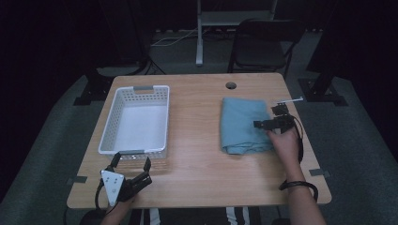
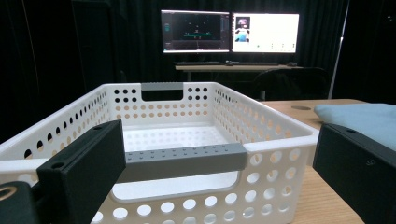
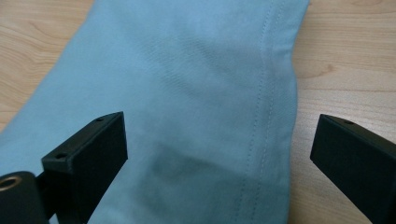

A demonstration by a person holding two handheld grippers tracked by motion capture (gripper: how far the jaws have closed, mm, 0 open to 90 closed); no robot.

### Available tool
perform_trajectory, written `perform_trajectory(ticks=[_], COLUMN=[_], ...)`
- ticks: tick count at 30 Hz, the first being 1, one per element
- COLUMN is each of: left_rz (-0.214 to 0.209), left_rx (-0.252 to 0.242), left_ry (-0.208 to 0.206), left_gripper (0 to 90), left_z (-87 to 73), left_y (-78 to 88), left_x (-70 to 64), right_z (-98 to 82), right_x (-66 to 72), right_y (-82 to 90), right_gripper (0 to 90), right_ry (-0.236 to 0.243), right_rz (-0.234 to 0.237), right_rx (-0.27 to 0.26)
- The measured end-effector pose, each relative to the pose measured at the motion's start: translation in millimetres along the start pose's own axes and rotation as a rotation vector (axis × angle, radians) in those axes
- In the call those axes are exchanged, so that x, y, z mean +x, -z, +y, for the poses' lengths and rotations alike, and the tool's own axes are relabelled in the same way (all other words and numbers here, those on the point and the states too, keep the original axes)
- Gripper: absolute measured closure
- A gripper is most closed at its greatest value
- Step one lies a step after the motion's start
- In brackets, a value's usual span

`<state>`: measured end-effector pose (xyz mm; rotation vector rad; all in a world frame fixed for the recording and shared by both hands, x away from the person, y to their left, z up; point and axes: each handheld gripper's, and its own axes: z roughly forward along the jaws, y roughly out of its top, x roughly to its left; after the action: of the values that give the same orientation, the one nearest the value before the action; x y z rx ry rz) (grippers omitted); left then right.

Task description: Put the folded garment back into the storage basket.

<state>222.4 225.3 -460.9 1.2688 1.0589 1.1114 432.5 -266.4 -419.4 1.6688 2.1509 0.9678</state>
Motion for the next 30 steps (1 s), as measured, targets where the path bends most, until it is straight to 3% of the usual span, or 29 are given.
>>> perform_trajectory(ticks=[12,20,23,30], left_rz=[-0.001,-0.002,-0.002,-0.002], left_rx=[0.000,0.000,0.000,0.000], left_ry=[0.000,0.000,0.000,0.000], left_gripper=[3.8,3.8,3.8,3.8], left_z=[0.0,0.0,0.0,0.0], left_y=[0.0,0.0,0.0,0.1], left_x=[0.0,0.1,0.1,0.1], right_z=[-1.4,-1.3,-1.0,-2.7], right_x=[-5.9,-5.9,-4.2,1.3], right_y=[-16.7,-22.8,-23.4,-26.3], right_gripper=[4.2,4.4,6.2,3.3], right_ry=[-0.022,-0.026,-0.020,0.052], right_rz=[0.002,0.017,0.014,0.009], right_rx=[0.069,0.074,0.078,0.083])
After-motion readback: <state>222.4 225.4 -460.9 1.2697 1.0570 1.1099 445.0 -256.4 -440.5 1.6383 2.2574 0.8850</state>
